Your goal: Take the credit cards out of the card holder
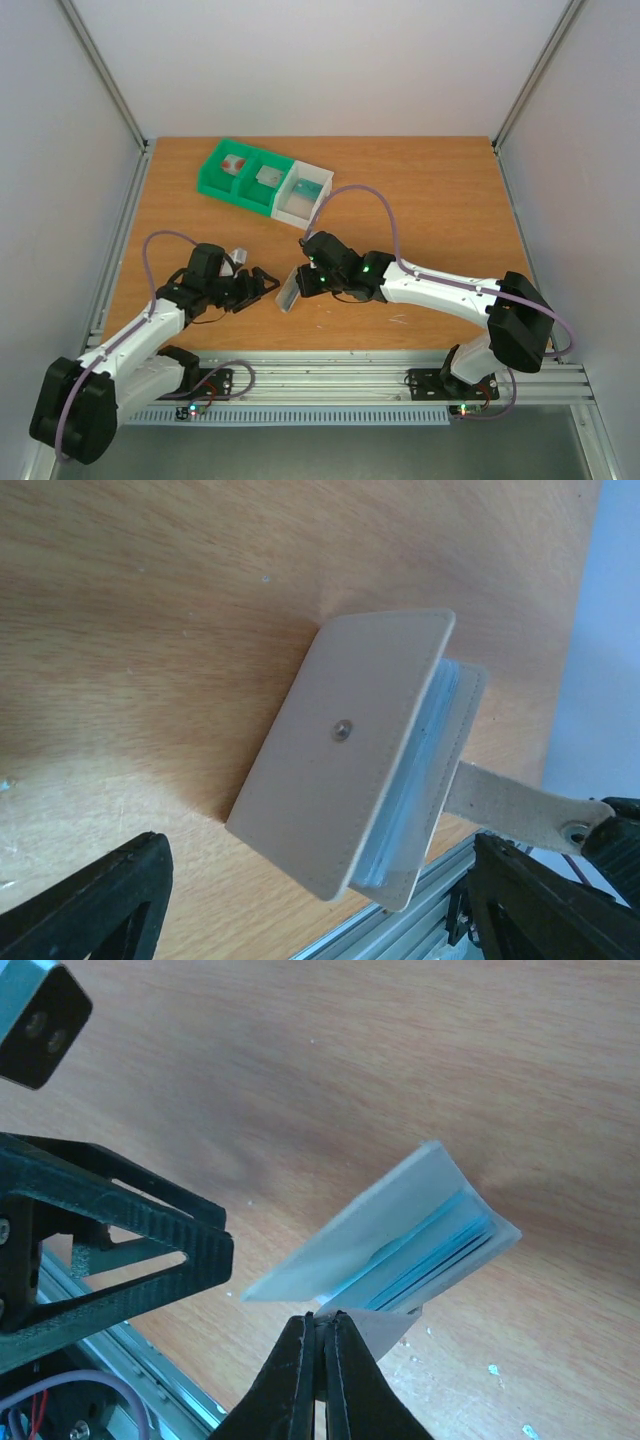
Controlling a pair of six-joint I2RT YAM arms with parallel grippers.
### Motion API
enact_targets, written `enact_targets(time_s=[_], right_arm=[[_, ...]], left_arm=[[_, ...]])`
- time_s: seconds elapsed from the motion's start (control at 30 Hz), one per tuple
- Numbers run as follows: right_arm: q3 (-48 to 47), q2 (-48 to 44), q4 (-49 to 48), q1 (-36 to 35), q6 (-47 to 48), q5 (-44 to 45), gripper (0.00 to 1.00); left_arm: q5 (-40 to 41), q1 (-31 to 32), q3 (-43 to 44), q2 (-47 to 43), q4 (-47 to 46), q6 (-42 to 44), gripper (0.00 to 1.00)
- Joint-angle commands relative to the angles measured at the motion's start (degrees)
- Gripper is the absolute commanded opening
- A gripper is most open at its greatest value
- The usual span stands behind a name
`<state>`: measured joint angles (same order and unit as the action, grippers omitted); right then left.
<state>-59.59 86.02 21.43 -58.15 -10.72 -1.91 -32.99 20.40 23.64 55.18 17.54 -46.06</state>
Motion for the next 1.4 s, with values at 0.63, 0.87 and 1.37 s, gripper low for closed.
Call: enact_targets(time_s=[0.63,0.87,1.37], right_arm=[[9.0,-5.5,0.2,1.6,-0.3,4.4,0.01],[10.3,-6.1,-1.3,2.8,0.7,2.6,0.02],[14.2,-7.4,2.6,6.3,1.9,6.0,0.09]], left_arm=[[1.3,0.3,-2.5,10.5,-8.9,4.9,0.44],[0.7,0.4,-3.4,12.8,-12.9,4.1,0.42],[-4.0,0.7,-5.0,16.6,-20.2,-0.2,0.11]])
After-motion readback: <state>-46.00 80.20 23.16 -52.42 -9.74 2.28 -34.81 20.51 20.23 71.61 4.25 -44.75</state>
